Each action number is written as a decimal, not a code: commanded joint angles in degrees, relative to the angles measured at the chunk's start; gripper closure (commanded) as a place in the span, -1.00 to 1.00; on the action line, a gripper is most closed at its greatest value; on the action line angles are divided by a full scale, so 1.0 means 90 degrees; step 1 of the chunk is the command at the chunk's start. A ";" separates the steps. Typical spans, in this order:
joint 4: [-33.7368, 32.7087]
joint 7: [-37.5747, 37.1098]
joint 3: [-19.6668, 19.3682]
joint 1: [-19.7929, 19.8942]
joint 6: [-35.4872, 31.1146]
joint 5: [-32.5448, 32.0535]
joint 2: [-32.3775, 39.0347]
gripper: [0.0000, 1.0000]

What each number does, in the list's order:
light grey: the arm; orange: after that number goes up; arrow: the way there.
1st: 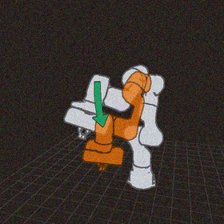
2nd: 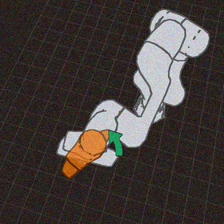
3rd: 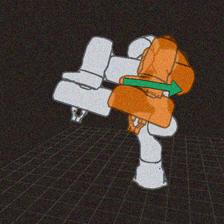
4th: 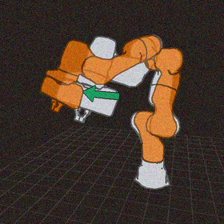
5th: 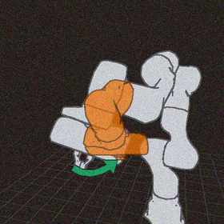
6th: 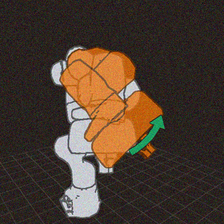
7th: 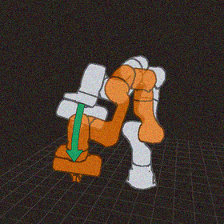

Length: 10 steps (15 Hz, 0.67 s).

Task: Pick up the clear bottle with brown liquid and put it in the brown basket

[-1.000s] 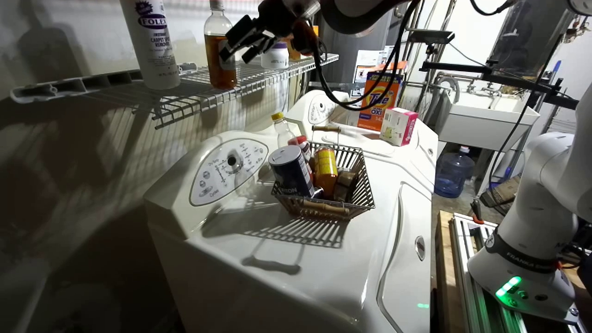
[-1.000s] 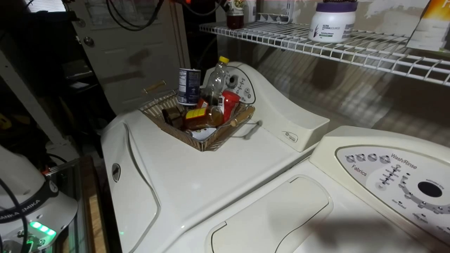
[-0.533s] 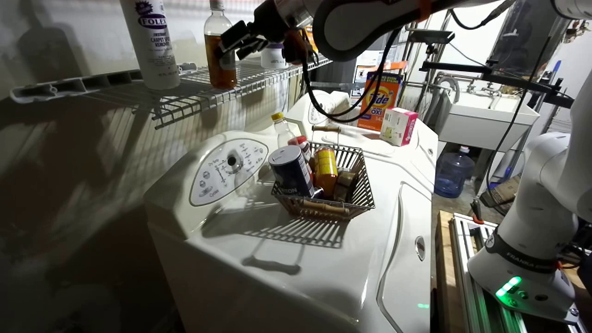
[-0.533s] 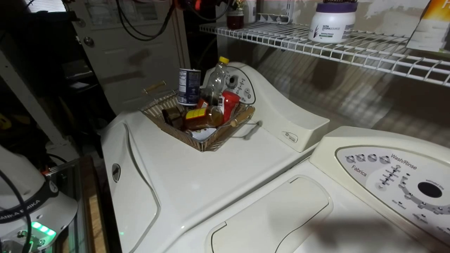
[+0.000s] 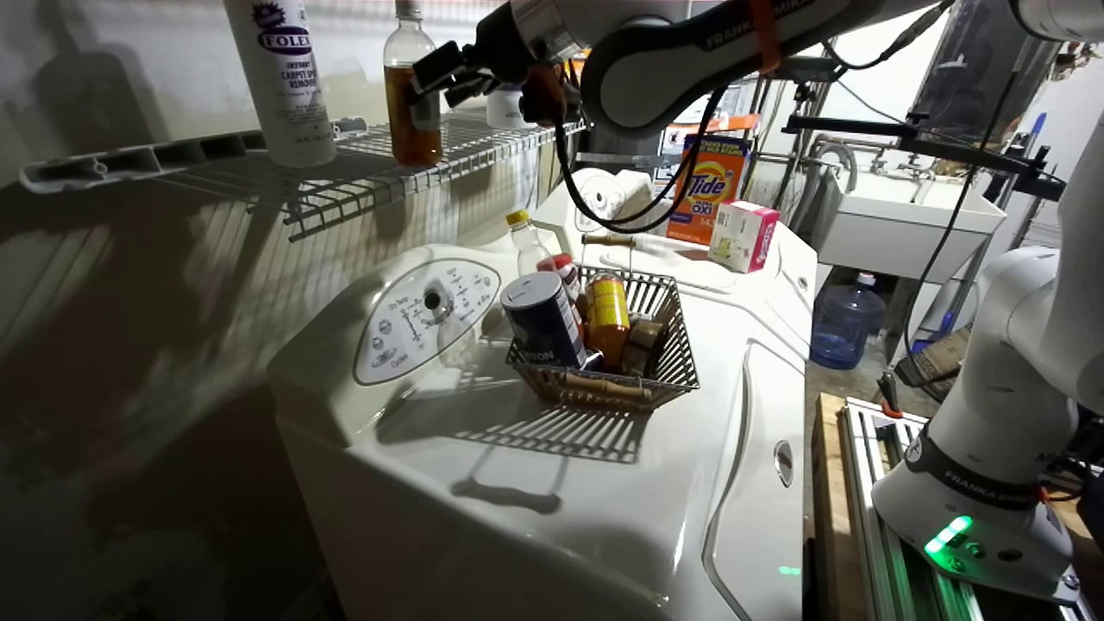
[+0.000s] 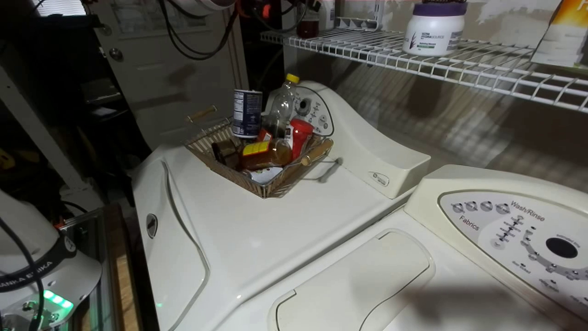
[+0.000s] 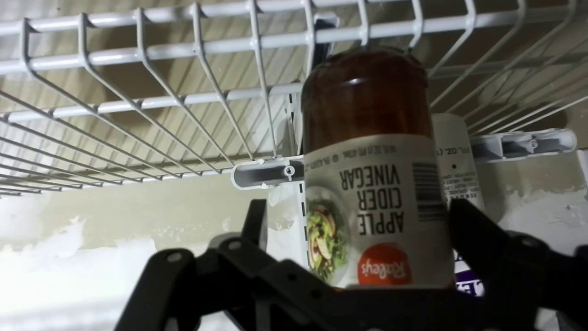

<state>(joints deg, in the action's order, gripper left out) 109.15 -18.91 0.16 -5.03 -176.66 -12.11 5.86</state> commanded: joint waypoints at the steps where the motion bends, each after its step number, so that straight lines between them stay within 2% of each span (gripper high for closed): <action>1: -0.0227 -0.0427 -0.0116 -0.0166 -0.0155 -0.0236 0.0221 -1.00; 10: -0.0571 -0.0669 -0.0144 -0.0374 -0.0208 -0.0164 0.0525 -1.00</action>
<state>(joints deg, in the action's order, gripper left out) 107.07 -22.39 -0.04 -7.25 -177.38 -12.35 8.30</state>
